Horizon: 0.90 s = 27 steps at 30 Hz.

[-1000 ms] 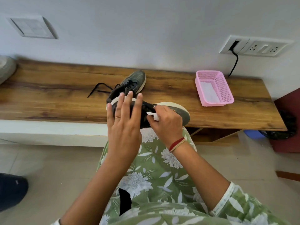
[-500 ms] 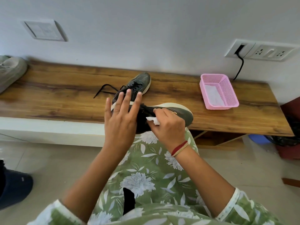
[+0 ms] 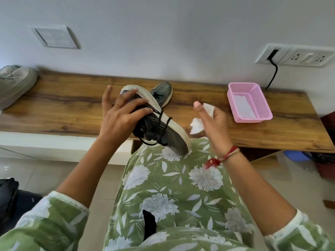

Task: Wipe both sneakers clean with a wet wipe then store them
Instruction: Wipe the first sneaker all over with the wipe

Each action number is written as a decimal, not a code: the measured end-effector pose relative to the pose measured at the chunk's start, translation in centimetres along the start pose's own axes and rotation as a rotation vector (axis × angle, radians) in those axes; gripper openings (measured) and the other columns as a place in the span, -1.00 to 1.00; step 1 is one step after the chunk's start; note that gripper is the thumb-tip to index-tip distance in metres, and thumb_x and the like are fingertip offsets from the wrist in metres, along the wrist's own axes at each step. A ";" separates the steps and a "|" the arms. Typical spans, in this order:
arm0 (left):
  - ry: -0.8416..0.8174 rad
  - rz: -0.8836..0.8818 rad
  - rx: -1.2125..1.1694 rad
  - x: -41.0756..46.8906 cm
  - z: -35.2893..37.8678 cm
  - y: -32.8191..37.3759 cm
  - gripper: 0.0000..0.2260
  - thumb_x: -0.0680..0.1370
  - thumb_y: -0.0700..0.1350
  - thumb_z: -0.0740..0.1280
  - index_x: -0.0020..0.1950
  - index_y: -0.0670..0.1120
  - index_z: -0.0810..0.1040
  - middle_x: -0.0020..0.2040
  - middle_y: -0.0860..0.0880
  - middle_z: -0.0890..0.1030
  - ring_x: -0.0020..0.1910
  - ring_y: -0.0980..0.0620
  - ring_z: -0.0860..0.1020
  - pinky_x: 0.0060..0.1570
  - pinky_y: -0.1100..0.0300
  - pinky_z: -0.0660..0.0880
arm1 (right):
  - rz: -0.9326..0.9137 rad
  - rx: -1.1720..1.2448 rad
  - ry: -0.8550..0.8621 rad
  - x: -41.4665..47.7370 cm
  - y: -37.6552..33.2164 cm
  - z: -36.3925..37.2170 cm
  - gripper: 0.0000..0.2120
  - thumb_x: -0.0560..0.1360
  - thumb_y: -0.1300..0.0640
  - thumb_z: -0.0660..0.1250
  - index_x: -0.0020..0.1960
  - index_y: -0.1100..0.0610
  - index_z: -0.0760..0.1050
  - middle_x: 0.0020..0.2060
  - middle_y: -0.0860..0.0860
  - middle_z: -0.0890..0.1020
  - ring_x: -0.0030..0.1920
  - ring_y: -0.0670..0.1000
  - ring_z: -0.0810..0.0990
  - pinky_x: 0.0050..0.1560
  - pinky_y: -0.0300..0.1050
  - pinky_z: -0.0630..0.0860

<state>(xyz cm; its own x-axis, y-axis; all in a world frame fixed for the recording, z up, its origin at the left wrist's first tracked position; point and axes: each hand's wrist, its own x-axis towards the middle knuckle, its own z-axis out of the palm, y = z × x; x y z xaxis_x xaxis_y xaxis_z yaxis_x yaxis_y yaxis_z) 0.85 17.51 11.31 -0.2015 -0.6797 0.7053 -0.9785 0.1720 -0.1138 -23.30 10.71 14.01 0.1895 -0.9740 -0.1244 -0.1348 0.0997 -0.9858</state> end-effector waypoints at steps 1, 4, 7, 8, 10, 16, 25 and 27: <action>0.022 -0.033 -0.002 0.3 0.0 -0.2 -0.91 0.55 -0.02 0.36 0.01 0.10 0.64 0.14 0.02 0.61 0.31 -0.10 0.43 0.35 -0.29 0.02 | 0.006 -0.033 0.005 0.6 -0.1 -0.2 -0.79 0.42 -0.05 0.42 -0.09 0.07 0.53 -0.32 -0.07 0.58 -0.32 -0.07 0.60 -0.31 -0.11 0.55; 0.082 -0.115 -0.030 1.2 0.2 -0.1 -0.90 0.56 0.04 0.33 -0.03 0.18 0.65 0.21 0.02 0.49 0.38 -0.12 0.30 0.38 -0.29 -0.18 | 0.003 -0.162 -0.115 1.6 -0.4 0.0 -0.69 0.36 -0.03 0.48 0.04 0.04 0.54 -0.23 -0.04 0.60 -0.26 -0.06 0.59 -0.24 -0.06 0.58; 0.103 -0.134 -0.098 1.8 0.4 0.6 -0.88 0.58 -0.01 0.31 -0.02 0.13 0.64 0.19 0.00 0.53 0.40 -0.14 0.29 0.36 -0.29 -0.23 | -0.091 -0.337 -0.229 1.2 -0.9 1.3 -0.54 0.29 -0.11 0.51 0.14 -0.03 0.51 -0.06 -0.07 0.53 -0.04 -0.02 0.54 -0.08 0.01 0.56; 0.098 -0.135 -0.120 1.9 0.4 1.0 -0.87 0.59 -0.02 0.29 -0.02 0.10 0.64 0.16 -0.01 0.57 0.40 -0.14 0.32 0.33 -0.34 -0.21 | -0.162 -0.442 -0.234 0.7 -0.8 1.8 -0.47 0.28 -0.15 0.50 0.19 -0.04 0.49 0.02 -0.08 0.49 0.04 -0.05 0.48 -0.01 -0.09 0.49; 0.082 -0.149 -0.158 2.2 0.4 1.5 -0.86 0.60 -0.05 0.27 -0.01 0.04 0.63 0.11 -0.04 0.61 0.39 -0.15 0.35 0.27 -0.43 -0.12 | -0.362 -0.616 -0.213 -1.0 -0.6 2.6 -0.37 0.28 -0.24 0.46 0.27 -0.02 0.44 0.10 -0.07 0.44 0.06 -0.11 0.43 -0.01 -0.27 0.38; 0.059 -0.228 -0.250 2.0 0.9 3.4 -0.84 0.63 -0.09 0.20 -0.01 0.01 0.59 0.13 -0.04 0.60 0.39 -0.10 0.35 0.32 -0.39 -0.07 | -0.801 -1.074 -0.064 -3.7 1.4 4.7 -0.30 0.38 -0.23 0.39 0.39 0.03 0.25 0.23 0.05 0.44 -0.31 -0.02 0.56 -0.49 -0.25 0.43; 0.073 -0.508 -0.507 3.4 0.1 4.1 -0.54 0.35 -0.36 0.32 0.17 0.01 0.46 0.24 -0.09 0.50 0.39 -0.08 0.30 0.37 -0.34 0.08 | -1.085 -1.013 0.182 -1.6 1.5 4.5 -0.56 0.33 0.00 0.48 0.13 0.19 0.57 -0.19 0.04 0.60 -0.51 0.03 0.45 -0.57 -0.14 0.37; 0.036 -0.389 -0.330 3.3 0.2 4.7 -0.55 0.40 -0.31 0.36 0.25 0.00 0.46 0.30 -0.10 0.49 0.43 -0.12 0.24 0.39 -0.33 -0.06 | -1.087 -0.989 0.199 -1.5 1.5 4.7 -0.66 0.36 0.01 0.45 0.05 0.19 0.58 -0.23 0.04 0.59 -0.51 0.05 0.46 -0.56 -0.13 0.38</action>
<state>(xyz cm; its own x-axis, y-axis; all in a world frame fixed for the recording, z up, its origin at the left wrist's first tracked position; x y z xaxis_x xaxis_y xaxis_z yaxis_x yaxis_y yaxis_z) -4.44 15.96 12.99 0.1818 -0.7144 0.6757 -0.9136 0.1315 0.3848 -19.24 13.23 12.21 0.5068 -0.4980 0.7036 -0.6245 -0.7748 -0.0986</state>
